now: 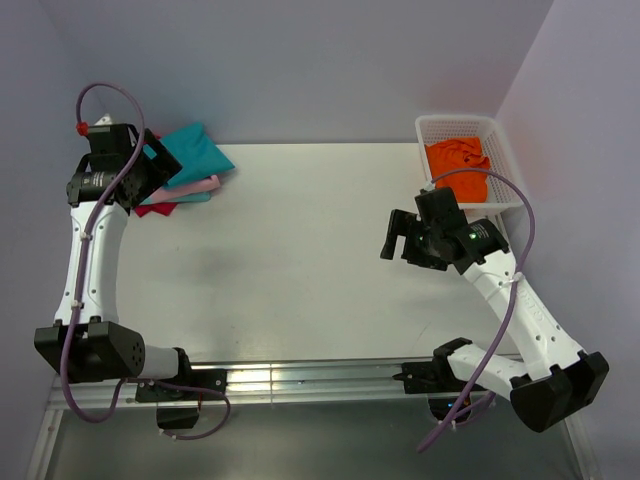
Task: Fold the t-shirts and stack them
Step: Put the neatly folded tshirt into the corner of the board with the left arm
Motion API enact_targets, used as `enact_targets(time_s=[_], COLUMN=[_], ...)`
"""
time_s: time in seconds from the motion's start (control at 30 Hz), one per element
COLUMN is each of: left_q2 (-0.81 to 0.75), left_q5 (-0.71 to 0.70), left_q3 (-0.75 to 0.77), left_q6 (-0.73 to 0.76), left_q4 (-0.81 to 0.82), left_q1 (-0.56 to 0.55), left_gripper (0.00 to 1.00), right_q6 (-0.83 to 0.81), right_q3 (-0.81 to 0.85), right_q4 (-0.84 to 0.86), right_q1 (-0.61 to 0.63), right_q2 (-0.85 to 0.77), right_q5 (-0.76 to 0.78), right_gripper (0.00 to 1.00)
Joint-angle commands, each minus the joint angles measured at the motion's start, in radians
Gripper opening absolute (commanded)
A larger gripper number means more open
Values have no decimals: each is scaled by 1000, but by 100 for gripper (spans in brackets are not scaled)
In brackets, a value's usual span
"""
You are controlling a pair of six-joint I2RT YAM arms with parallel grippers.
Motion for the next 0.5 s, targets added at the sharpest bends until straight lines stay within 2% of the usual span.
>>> enact_targets(time_s=[0.0,0.33,0.37,0.47], left_q2=[-38,-61,-72,-96], left_q5=[-30,-48,-106,-154], left_q3=[22,4,-2,-7], left_q6=[22,39,47,53], left_q4=[-10,-21,-13,5], left_q1=[-6,-9,-18,-52], left_gripper=[99,100,100,100], right_q6=[-15,-41,-48,-52], right_q3=[-5,28,32,38], right_q4=[3,-20,-23,-38], right_q1=[6,5,6,5], right_q2=[-24,-36,-39,-53], right_q5=[24,40,47,56], right_gripper=[100,100,100,100])
